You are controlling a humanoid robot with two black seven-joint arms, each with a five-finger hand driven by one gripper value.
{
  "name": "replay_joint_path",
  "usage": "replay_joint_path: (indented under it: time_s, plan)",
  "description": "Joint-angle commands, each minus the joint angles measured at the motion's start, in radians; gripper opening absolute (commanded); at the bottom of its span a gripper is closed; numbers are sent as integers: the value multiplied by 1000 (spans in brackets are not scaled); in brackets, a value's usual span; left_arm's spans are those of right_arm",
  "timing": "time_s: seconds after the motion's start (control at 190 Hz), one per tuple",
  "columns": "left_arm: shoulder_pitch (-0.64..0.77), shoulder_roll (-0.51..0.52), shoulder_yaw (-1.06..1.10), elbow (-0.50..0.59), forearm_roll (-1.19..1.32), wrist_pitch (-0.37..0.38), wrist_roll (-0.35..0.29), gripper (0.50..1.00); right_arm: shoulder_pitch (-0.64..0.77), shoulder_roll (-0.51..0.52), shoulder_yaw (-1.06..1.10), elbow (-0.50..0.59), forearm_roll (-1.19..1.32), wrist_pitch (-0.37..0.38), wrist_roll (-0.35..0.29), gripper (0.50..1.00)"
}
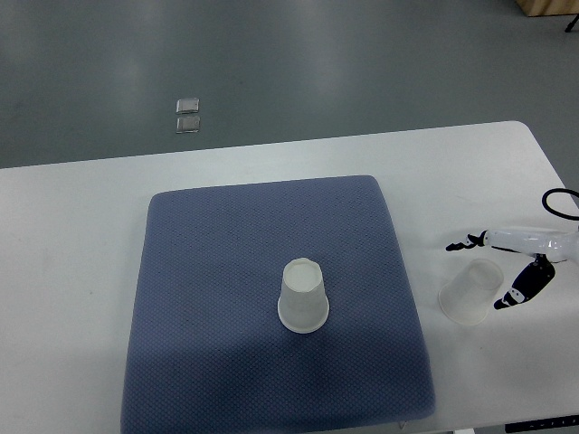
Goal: Stack paper cups
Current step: 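Lower the right hand down beside the white cup off the pad, then close the right hand fingers around the white cup off the pad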
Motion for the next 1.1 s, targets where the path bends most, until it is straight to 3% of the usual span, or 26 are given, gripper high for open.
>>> replay_joint_path:
  time_s: [0.0,0.163,0.442,0.532,1.095]
  plan:
    - [0,0,-1,0,0,0,0,1000,0,2,-3,0,-11,1,0,924]
    - [0,0,0,0,0,0,0,1000,3,21,-12,0,-20,1,0,897]
    - [0,0,0,0,0,0,0,1000,2,51,-14,-12,-54,-1,0,797]
    - [0,0,0,0,0,0,0,1000,2,56,-14,-15,-66,-1,2,785]
    - [0,0,0,0,0,0,0,1000,0,53,-37,-31,-84,-1,2,793]
